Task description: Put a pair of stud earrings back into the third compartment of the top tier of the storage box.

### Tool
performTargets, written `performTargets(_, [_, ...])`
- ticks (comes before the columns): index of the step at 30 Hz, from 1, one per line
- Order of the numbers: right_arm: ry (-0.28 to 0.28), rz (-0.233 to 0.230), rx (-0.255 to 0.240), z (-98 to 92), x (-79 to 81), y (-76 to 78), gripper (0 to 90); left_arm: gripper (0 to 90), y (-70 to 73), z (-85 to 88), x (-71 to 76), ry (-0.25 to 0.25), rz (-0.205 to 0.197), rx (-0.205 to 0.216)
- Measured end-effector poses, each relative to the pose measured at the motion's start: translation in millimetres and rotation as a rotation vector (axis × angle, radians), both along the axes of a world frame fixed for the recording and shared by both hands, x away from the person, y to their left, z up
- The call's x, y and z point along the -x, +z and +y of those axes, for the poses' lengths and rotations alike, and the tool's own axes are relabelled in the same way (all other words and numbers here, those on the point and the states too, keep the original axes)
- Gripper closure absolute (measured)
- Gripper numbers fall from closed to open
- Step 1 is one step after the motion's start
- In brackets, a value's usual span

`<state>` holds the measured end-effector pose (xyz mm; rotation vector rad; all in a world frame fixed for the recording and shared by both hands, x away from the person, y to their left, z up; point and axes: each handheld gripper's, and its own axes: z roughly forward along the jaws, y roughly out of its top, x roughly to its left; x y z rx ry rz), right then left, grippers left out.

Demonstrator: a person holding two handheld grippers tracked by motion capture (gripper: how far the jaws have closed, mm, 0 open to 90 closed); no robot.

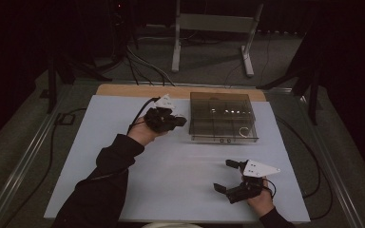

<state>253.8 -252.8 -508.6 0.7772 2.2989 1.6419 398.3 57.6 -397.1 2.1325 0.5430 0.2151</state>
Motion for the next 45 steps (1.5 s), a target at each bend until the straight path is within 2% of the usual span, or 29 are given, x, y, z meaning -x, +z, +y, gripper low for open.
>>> performTargets(13, [0.001, -0.001, -0.005, -0.8, 0.1, 0.9, 0.0, 88.1, 10.3, -56.1, -4.0, -0.085, -0.008, -0.006])
performTargets(14, [0.001, -0.001, -0.005, -0.8, 0.1, 0.9, 0.0, 88.0, 10.3, -56.1, -4.0, -0.085, -0.008, -0.006])
performTargets(18, [0.001, -0.004, -0.009, -1.0, 0.1, 1.4, 0.0, 88.0, 13.4, -78.2, -6.8, -0.116, -0.012, -0.008])
performTargets(23, [0.001, -0.003, -0.014, -1.5, 0.0, 1.6, 0.0, 88.0, 15.2, -103.7, -10.1, -0.149, -0.007, 0.013])
performTargets(31, [0.003, -0.003, -0.018, -2.2, -0.1, 1.8, 0.0, 88.0, 5.3, -140.3, -15.7, -0.176, 0.015, 0.026])
performTargets(32, [0.003, -0.003, -0.018, -2.2, -0.1, 1.8, 0.0, 88.0, 5.3, -140.3, -15.7, -0.176, 0.015, 0.026])
performTargets(38, [0.008, 0.001, -0.022, -2.3, 0.2, 2.3, 0.0, 87.8, -8.6, -169.3, -21.4, -0.193, 0.023, 0.019])
performTargets(45, [0.009, 0.003, -0.024, -3.4, -0.8, 1.9, 0.0, 86.9, -18.6, -188.1, -26.3, -0.192, 0.020, 0.029])
